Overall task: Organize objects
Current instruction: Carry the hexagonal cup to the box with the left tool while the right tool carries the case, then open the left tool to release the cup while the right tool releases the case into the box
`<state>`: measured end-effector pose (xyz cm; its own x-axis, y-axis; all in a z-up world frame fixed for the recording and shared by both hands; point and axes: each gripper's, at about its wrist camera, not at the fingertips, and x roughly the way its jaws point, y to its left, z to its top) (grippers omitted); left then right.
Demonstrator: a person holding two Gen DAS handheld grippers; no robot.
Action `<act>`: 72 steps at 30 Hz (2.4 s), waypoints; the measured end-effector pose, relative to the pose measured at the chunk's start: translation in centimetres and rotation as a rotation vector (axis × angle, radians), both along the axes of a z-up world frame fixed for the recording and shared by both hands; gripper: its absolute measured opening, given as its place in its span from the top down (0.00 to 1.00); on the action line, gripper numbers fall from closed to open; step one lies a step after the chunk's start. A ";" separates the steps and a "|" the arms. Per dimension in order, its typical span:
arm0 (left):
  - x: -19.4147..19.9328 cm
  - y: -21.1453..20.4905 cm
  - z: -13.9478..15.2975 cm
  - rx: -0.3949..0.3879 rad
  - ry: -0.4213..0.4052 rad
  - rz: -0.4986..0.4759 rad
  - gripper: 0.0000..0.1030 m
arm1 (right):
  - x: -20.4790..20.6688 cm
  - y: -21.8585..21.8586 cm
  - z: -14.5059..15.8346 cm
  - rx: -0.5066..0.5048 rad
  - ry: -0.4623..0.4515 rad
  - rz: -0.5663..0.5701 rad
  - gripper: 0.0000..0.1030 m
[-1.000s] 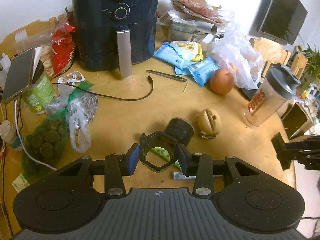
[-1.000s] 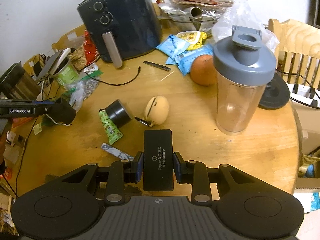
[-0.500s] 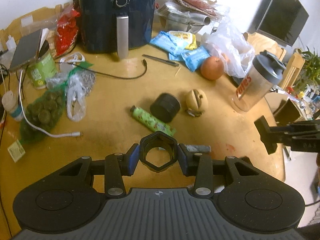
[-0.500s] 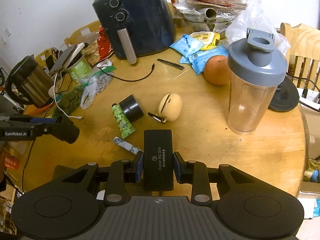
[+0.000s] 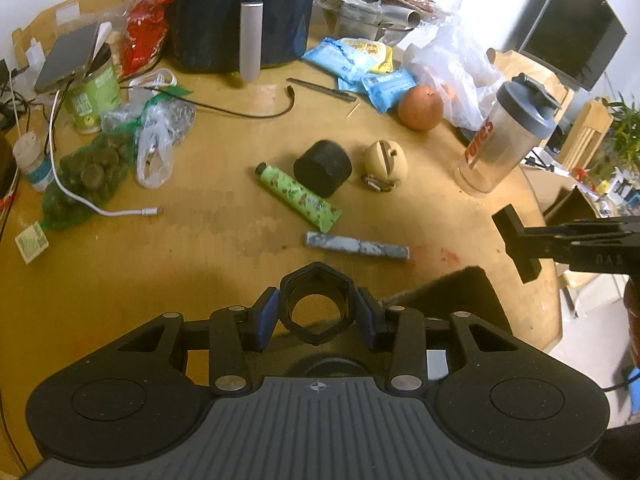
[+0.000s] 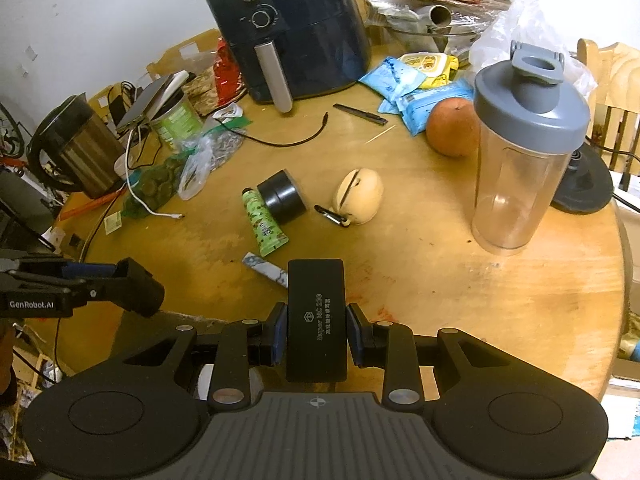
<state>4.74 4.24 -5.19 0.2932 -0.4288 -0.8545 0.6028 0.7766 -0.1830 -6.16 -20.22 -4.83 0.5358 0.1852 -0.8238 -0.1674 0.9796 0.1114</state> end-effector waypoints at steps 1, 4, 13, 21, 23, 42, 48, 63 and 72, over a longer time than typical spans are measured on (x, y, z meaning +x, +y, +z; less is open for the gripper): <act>-0.2 0.1 -0.1 0.002 0.003 0.001 0.61 | -0.1 0.0 0.0 0.002 0.001 0.002 0.67; -0.8 0.2 -0.3 0.007 0.011 0.003 0.61 | -0.3 0.2 -0.2 0.008 -0.001 0.001 0.67; -2.5 0.7 -1.1 0.019 0.014 0.005 0.61 | -1.3 0.4 -0.4 0.023 0.007 0.007 0.67; -3.1 1.1 -1.1 0.037 -0.003 0.061 0.22 | -2.1 0.9 -0.7 0.027 0.017 0.019 0.67; -3.2 1.3 -1.1 0.035 0.005 0.079 0.21 | -2.3 1.0 -0.9 0.026 0.021 0.026 0.67; -4.4 3.1 -1.6 0.036 0.046 0.164 0.00 | -2.9 2.6 -1.3 0.033 0.035 0.054 0.67; -4.3 3.3 -1.6 0.046 0.050 0.180 0.00 | -2.5 3.2 -1.8 -0.006 0.057 0.043 0.52; -3.9 2.6 -1.1 0.085 0.001 0.155 0.00 | -2.2 3.4 -1.8 -0.060 0.021 0.010 0.00; -3.1 2.1 -1.0 0.068 -0.006 0.128 0.00 | -1.6 3.4 -1.9 -0.069 0.027 -0.016 0.00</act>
